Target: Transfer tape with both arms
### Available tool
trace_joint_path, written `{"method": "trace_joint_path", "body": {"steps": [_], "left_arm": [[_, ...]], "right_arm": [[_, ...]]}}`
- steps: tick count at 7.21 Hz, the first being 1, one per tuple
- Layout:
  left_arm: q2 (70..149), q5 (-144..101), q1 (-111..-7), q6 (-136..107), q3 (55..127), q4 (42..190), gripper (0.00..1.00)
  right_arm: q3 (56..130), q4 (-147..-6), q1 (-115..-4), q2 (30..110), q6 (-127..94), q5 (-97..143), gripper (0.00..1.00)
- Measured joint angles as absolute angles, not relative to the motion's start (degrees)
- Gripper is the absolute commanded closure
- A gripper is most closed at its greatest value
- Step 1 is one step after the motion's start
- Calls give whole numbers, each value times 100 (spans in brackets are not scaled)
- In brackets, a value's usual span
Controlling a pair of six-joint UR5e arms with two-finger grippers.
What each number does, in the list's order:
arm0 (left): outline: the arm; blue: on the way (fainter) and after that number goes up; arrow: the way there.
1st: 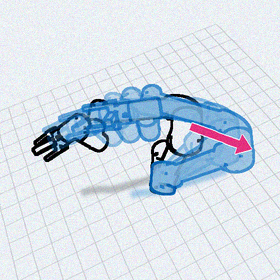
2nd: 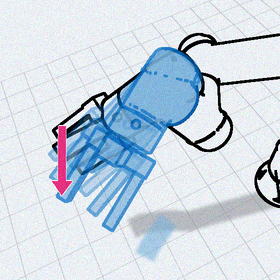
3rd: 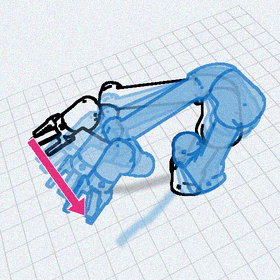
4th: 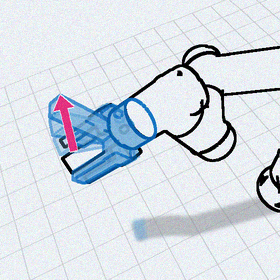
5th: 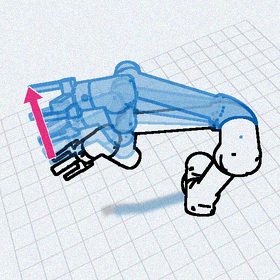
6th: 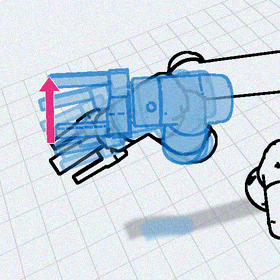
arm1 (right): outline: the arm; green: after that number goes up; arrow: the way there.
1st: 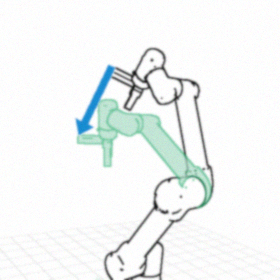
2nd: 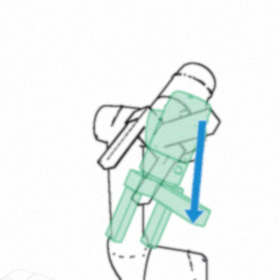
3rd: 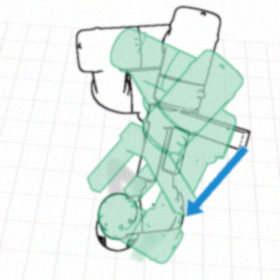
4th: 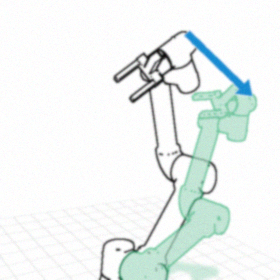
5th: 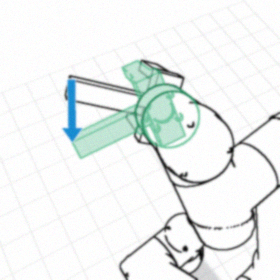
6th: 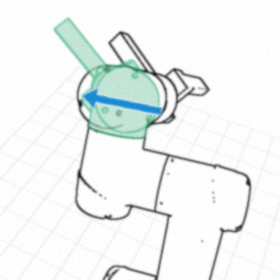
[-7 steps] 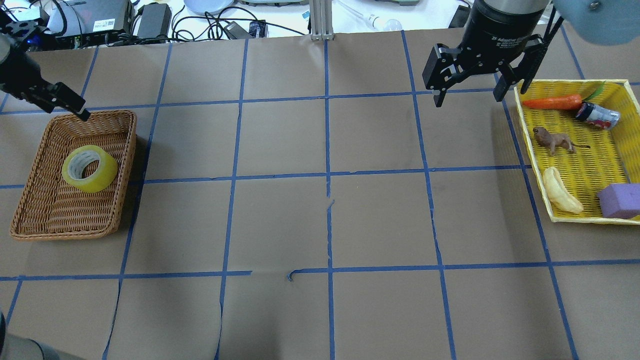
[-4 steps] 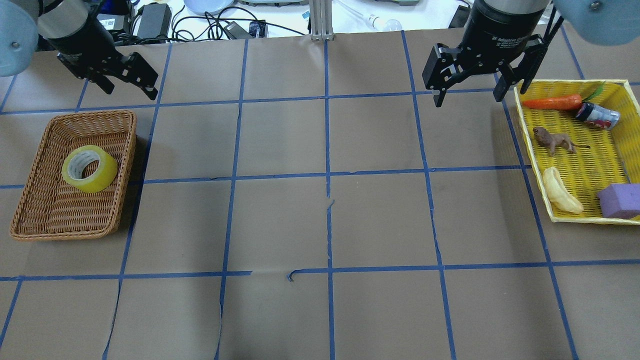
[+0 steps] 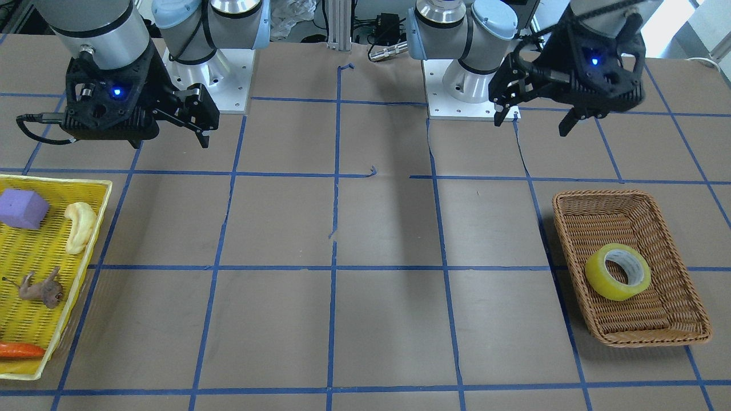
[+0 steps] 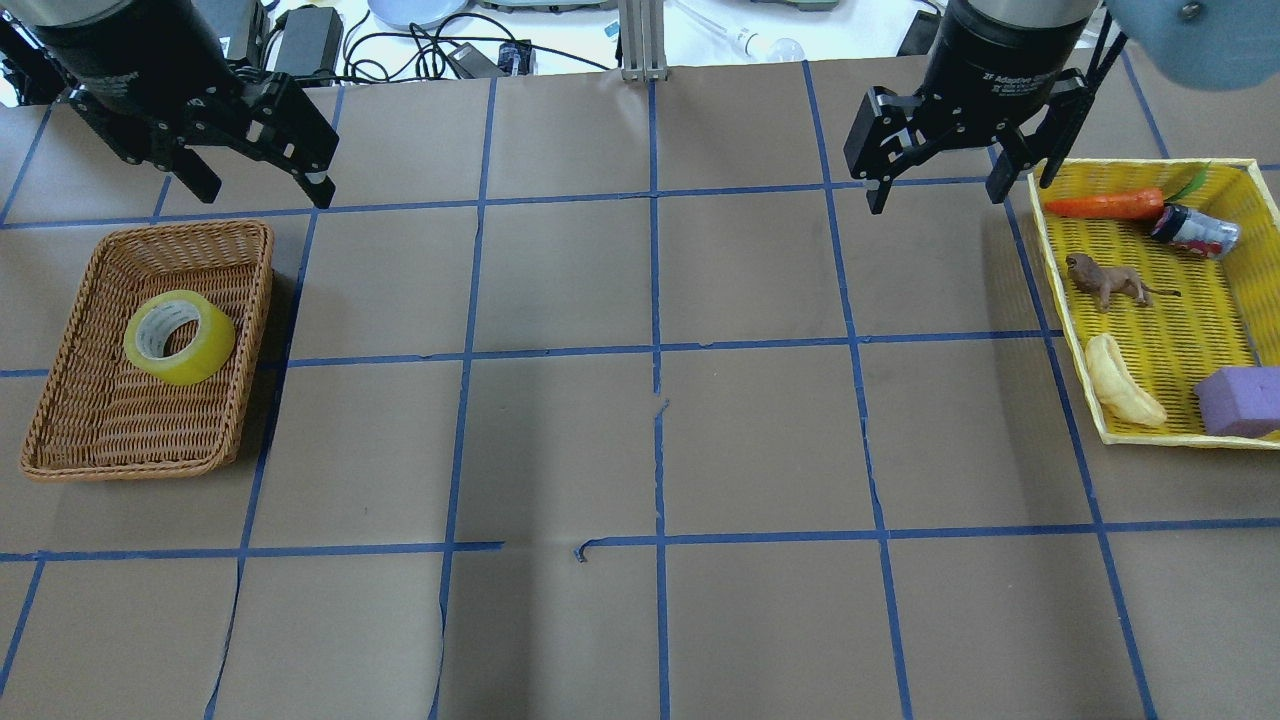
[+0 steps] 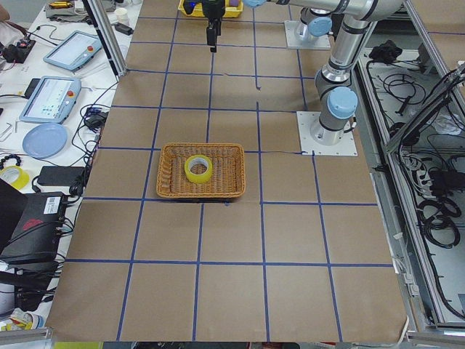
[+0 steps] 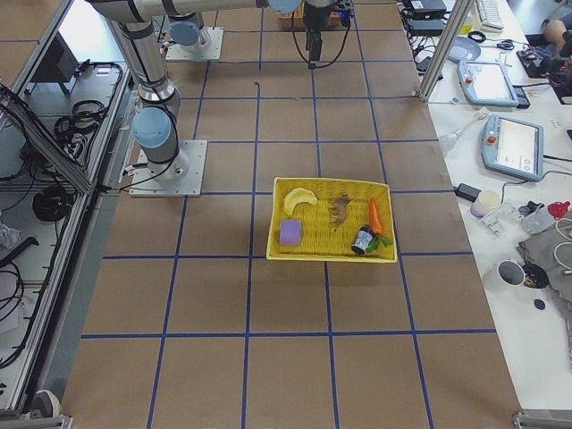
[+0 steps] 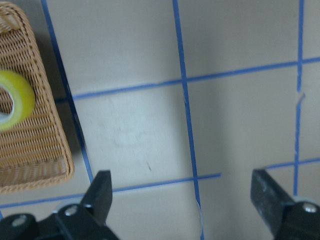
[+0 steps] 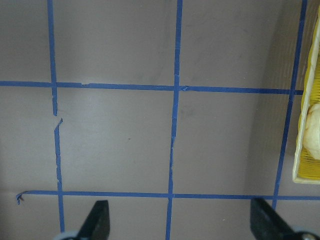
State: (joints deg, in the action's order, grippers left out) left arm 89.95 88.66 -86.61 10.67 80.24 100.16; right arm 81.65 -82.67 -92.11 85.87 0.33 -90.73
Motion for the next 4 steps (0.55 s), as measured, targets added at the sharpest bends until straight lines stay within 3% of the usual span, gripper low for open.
{"method": "trace_joint_path", "body": {"steps": [4], "left_arm": [[8804, 8869, -8812, 800, 8447, 9490, 0]], "right_arm": [[8165, -8270, -9211, 8587, 54, -9089, 0]]}}
